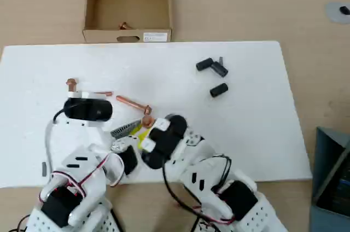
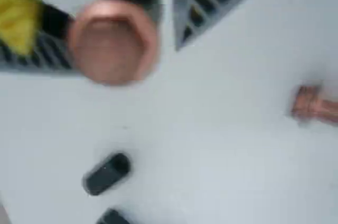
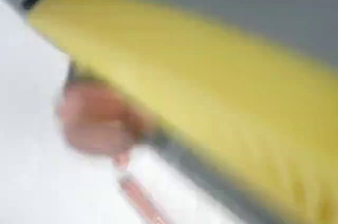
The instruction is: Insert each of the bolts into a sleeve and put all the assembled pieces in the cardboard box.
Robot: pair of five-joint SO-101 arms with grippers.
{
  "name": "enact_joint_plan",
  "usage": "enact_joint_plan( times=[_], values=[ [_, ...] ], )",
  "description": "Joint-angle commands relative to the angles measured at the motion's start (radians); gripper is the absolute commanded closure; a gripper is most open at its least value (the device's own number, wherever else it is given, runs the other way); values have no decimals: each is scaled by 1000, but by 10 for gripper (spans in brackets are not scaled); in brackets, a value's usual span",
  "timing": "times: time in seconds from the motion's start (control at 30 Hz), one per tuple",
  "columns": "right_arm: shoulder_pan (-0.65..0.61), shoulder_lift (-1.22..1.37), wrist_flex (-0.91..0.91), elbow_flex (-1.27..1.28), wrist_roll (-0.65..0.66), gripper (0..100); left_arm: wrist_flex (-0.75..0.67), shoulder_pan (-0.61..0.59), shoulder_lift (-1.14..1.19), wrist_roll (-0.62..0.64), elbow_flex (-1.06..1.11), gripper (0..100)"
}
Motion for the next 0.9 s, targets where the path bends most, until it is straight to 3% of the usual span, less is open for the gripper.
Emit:
enact_joint_plan(
  times=[0.0,0.23,0.4,0.6,0.63,0.87],
  values=[
    [-4,-180,-29,-74,5,989,8,-3,-2,-6,-26,772],
    [-4,-180,-28,-71,2,989,89,-38,-2,-6,-140,772],
    [-2,-180,-26,-70,0,989,112,-127,-2,-100,-227,779],
    [15,-177,-25,-70,-3,989,110,-216,-2,-245,-288,1000],
    [24,-174,-25,-70,-3,989,112,-238,-4,-265,-293,991],
    [248,-85,-25,-77,-150,989,112,-488,-4,-446,-207,998]
  ],
)
